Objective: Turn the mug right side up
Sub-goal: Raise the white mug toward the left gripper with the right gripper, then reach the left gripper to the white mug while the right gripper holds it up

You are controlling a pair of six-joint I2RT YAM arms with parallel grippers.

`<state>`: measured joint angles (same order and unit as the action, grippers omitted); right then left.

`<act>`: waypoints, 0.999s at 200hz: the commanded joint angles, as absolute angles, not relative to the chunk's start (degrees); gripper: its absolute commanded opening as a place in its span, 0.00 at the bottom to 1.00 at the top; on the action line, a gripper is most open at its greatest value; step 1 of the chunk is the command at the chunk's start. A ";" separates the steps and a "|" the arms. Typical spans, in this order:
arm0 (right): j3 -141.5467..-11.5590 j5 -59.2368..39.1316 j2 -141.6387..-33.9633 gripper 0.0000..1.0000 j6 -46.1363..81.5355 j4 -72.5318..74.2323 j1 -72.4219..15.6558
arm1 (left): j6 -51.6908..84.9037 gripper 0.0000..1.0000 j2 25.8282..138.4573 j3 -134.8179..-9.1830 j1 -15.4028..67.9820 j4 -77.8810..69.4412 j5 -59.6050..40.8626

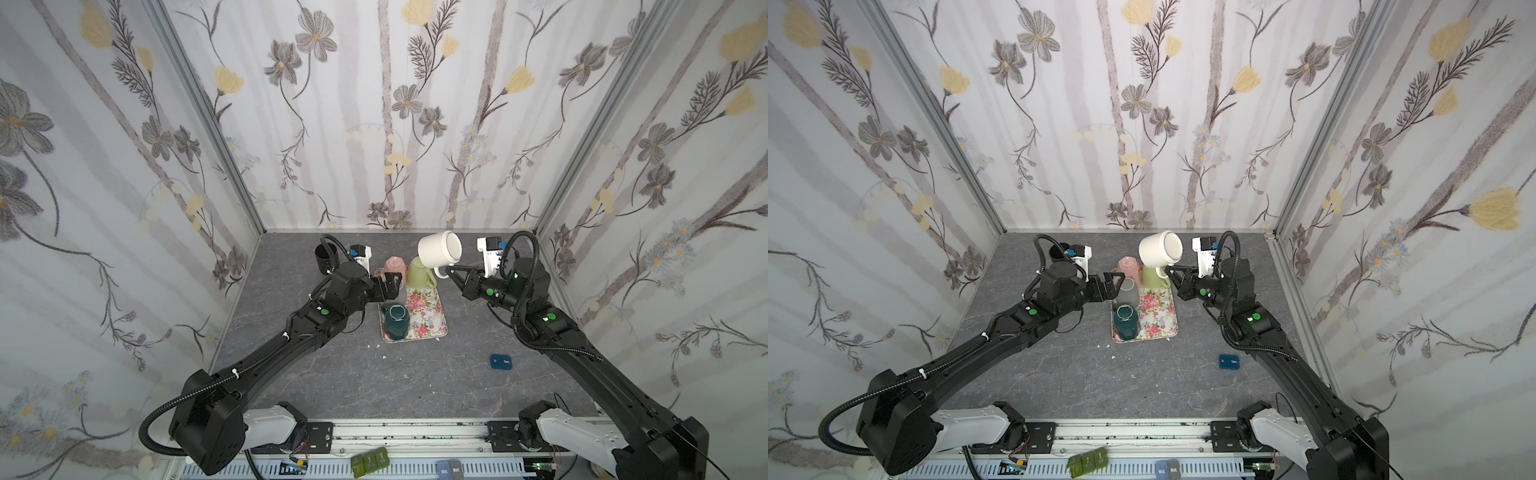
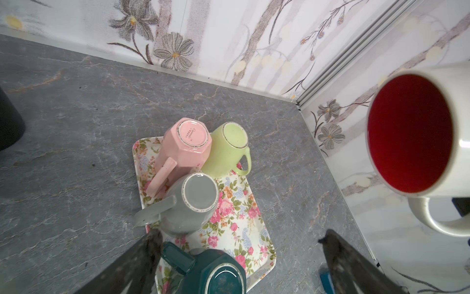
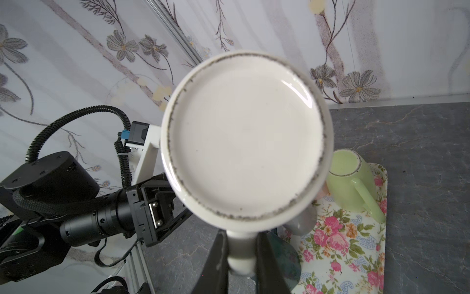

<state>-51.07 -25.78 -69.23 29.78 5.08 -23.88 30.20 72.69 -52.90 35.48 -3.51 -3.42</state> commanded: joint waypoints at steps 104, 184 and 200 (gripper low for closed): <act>-49.75 -29.58 -66.81 0.00 32.52 20.52 -24.07 | 32.17 1.00 72.68 -52.38 35.68 -22.51 -17.19; -49.30 -30.75 -67.06 0.00 33.20 22.70 -24.05 | 30.46 0.99 77.41 -55.69 37.24 -28.48 -24.56; -48.89 -31.10 -67.23 0.00 33.18 23.28 -24.03 | 30.20 0.98 78.01 -56.52 37.67 -28.55 -24.65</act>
